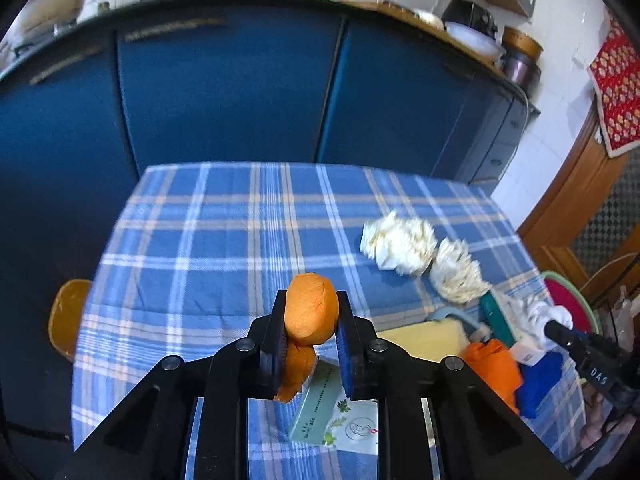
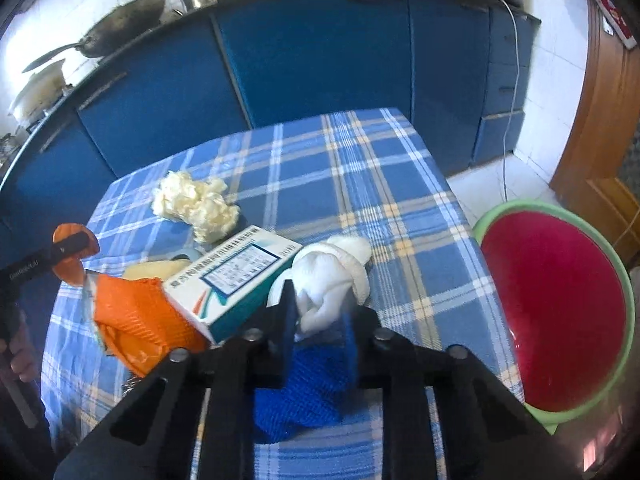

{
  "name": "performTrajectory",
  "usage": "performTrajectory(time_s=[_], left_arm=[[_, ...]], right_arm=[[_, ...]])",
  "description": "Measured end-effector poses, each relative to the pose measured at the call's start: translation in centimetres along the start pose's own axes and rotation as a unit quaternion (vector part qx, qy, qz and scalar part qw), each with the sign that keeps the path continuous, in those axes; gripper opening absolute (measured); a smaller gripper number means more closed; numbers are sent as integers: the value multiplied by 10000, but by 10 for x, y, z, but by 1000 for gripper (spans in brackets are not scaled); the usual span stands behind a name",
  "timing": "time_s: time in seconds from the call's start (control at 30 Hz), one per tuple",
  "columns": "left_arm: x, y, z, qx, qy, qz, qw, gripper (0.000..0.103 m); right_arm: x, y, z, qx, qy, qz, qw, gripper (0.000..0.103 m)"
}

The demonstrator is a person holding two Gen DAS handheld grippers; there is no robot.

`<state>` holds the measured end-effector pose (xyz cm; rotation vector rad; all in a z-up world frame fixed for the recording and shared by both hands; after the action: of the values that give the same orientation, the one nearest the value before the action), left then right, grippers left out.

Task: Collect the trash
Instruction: 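Carry the white cloth in the right tool while the left carries the orange glove to the bin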

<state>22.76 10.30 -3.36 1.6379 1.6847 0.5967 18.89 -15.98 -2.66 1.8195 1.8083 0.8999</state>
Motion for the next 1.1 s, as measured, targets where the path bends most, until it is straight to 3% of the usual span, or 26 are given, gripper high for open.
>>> performTrajectory(time_s=[0.2,0.53,0.83,1.1], left_arm=[[-13,11,-32,-320,-78,19,9995,21],[-79,11,-66,-563,-598,227,9964,21],[-158,-1,-64,-421,-1098,510,9917,21],[-229,-19,-46,-137,-1482,870,9850,21]], right_arm=[[3,7,-33,-444,95,-46,9990,19],[-11,12,-89,-959,109,-6,9953,19],[-53,5,-125,-1200,-128,225,9924,19],[-105,-8,-133,-1220,-421,693,9892,19]])
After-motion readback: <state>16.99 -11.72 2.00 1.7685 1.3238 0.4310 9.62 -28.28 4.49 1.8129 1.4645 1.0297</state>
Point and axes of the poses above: each gripper's, at about its wrist camera, not at the fingertips, and z roughly the way its jaws point, x to its left, y to its top, the point moved 5 cm from there along z, roughly the way its jaws point, and after that the axes turned 6 degrees about -x, right-handed, at the moved point
